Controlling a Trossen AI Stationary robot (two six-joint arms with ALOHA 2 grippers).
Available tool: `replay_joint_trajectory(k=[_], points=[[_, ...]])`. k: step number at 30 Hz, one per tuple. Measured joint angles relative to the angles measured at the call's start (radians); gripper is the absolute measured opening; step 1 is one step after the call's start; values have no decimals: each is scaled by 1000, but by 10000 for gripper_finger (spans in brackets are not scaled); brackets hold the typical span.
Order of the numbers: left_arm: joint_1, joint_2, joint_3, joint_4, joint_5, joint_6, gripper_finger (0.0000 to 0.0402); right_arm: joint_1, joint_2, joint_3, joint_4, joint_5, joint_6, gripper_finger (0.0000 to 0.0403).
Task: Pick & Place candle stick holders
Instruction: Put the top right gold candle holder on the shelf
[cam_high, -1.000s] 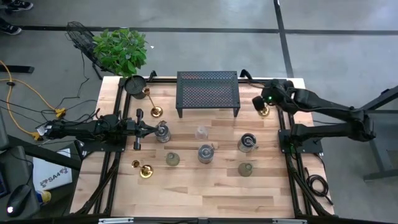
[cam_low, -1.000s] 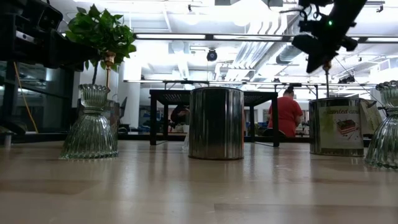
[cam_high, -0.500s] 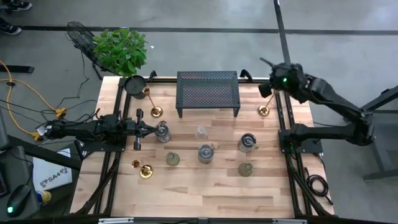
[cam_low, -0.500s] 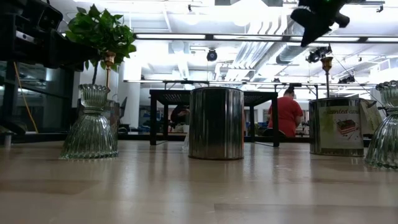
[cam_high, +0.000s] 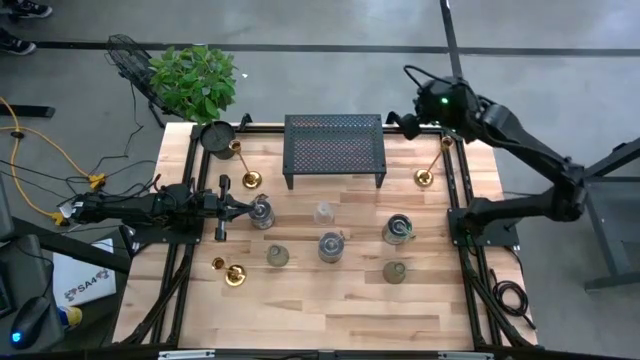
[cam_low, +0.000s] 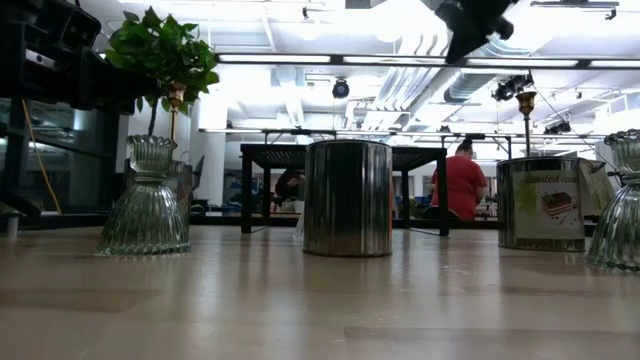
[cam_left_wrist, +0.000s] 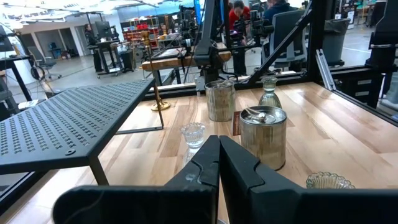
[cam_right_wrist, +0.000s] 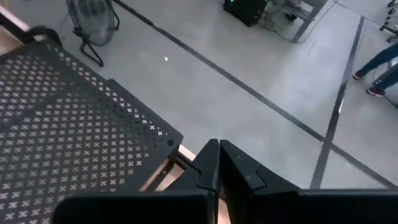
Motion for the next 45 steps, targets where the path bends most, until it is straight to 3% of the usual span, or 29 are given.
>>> replay_joint_trajectory(k=[5,14,20,24,27,31,39,45], points=[[0,0,0,0,0,0,0,1,17,3,-20,102,103,3],[0,0,0,0,0,0,0,10,-110,3,-189,138,286,18],[0,0,0,0,0,0,0,11,-200,3,-397,129,414,104],[0,0,0,0,0,0,0,11,-254,-25,-473,57,492,178],[0,0,0,0,0,0,0,11,-295,-76,-498,-37,551,221],[0,0,0,0,0,0,0,29,-347,-182,-537,-120,649,250],[0,0,0,0,0,0,0,132,-440,-403,-536,-91,843,254],[0,0,0,0,0,0,0,166,-438,-543,-337,-64,874,254]])
